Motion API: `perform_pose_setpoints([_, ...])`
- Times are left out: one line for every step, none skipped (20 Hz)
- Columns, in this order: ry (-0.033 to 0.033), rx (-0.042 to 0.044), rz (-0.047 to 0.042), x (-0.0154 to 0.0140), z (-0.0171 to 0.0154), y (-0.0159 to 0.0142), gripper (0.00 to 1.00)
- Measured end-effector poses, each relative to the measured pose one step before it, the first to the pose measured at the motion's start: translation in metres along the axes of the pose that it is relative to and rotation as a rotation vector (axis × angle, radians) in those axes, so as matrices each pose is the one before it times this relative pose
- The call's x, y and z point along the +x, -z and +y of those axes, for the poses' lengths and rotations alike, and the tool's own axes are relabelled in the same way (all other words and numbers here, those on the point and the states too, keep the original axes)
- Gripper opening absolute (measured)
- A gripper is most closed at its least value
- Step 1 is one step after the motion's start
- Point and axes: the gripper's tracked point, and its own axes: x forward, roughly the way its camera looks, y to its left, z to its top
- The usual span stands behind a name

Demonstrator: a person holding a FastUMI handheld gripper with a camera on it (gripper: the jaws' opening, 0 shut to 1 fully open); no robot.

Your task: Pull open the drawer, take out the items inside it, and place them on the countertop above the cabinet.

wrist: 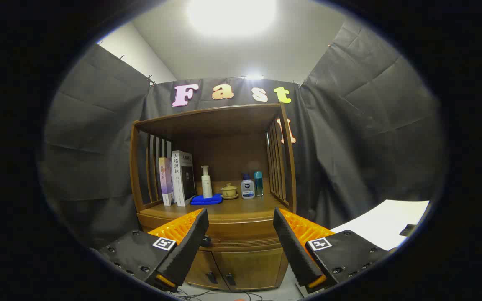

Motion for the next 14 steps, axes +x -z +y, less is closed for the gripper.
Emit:
perform_pose_setpoints([0.00207,0.00274,0.00564,0.00026,-0.00152,0.00233,0.98])
perform_pose_setpoints([0.00301,0.00019,0.00528,-0.00036,-0.00106,0.00266,0.98])
perform_pose_setpoints([-0.00179,0.00188,0.01021,-0.00044,0.00055,0.00230,0.98])
perform_pose_setpoints([-0.00683,0.00259,0.00718,-0.00064,0.00142,0.00258,0.98])
perform_pose_setpoints([-0.00425,0.00080,0.00273,-0.00019,0.00158,0.00000,0.99])
perform_pose_setpoints([-0.00063,-0.00376,-0.00328,-0.00139,-0.00026,-0.00112,0.99])
perform_pose_setpoints([0.00049,-0.00713,-0.00388,-0.00040,0.00019,-0.00100,0.99])
perform_pose_setpoints([0.00013,-0.00745,-0.00272,0.00012,0.00062,0.00157,0.99])
perform_pose_setpoints([-0.00009,-0.00501,0.00095,0.00066,0.00065,0.00093,0.99])
perform_pose_setpoints([-0.00105,-0.00158,0.00256,0.00000,0.00072,0.00191,0.99])
perform_pose_setpoints([-0.00117,0.00155,0.00474,0.00009,0.00036,0.00144,0.99])
perform_pose_setpoints([-0.00043,0.00372,0.00508,-0.00019,0.00062,0.00120,0.99])
perform_pose_setpoints([-0.00023,0.00484,0.00461,0.00013,-0.00009,0.00147,0.99])
perform_pose_setpoints([0.00042,0.00359,0.00085,-0.00005,-0.00068,0.00005,0.99])
